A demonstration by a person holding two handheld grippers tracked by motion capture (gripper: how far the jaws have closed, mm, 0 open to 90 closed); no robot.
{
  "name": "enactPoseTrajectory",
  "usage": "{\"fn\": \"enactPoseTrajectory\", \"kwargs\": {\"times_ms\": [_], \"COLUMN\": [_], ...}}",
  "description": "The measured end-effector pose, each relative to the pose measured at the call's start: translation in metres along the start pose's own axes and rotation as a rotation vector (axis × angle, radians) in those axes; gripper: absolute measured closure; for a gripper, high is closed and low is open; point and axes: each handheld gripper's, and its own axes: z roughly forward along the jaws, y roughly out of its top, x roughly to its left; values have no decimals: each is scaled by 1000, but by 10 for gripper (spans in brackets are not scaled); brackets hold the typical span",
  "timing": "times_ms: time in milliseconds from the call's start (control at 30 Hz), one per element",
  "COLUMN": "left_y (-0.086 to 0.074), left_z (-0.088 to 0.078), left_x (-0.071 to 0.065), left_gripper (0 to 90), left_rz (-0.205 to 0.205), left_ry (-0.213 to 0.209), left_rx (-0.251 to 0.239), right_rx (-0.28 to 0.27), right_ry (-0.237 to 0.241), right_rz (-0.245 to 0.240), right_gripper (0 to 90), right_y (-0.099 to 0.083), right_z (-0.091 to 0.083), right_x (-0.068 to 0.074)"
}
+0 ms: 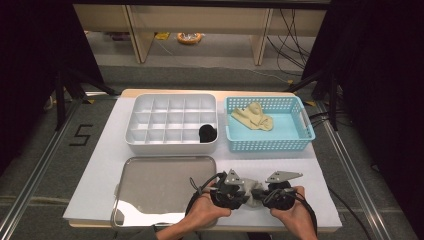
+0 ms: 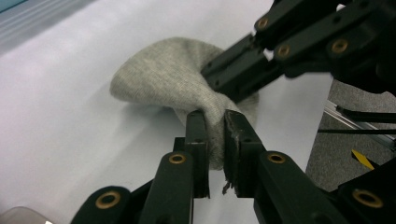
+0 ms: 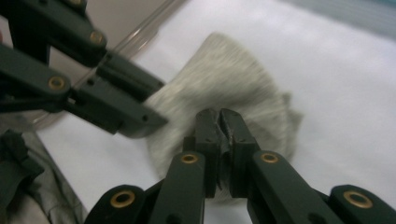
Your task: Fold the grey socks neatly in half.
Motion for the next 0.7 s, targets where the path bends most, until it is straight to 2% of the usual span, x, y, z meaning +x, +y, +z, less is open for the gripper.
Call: {"fn": "enactPoseTrajectory", "kwargs": {"times_ms": [33,67,100,133,233,267,300,333,367,400,433,500,533,567,600,633,700], "left_y": [0,0,0,0,1,1,1,1,2,2,1,1,1,2,2,2,2], "left_z": [0,0,1,1,1,1,3,3,1,1,2,1,1,0,0,-1,-1], "left_x": [0,-1,-2,-3,-3,-3,-3,-3,0,0,-2,-1,-1,0,0,0,0], "left_gripper": [800,799,799,799,795,794,794,794,794,793,793,792,791,790,789,787,784], "left_rz": [0,0,11,23,56,56,32,26,53,51,21,33,31,37,37,33,19], "left_ry": [-2,-3,2,8,19,19,25,21,19,20,27,29,35,27,27,30,37], "left_rx": [4,8,11,10,29,29,15,11,30,28,10,7,12,17,17,16,2], "right_rx": [-29,-34,-56,-57,-43,-12,8,-8,-8,-18,-7,-41,-39,-49,-38,-43,-32], "right_ry": [-11,-15,-18,-25,-2,2,4,-11,-5,-6,-11,2,3,3,8,6,10], "right_rz": [-11,13,-5,3,30,23,36,44,38,47,38,27,37,27,58,30,30], "right_gripper": [867,867,867,867,873,877,880,881,880,878,875,872,872,872,871,870,870], "right_y": [5,8,11,14,17,17,17,15,15,15,15,15,14,12,11,9,4], "right_z": [-5,-7,-5,-3,12,15,18,20,19,18,13,6,0,-4,-8,-10,-13], "right_x": [-4,-4,-8,-10,-11,-12,-12,-13,-14,-13,-14,-13,-12,-10,-6,-6,-3]}}
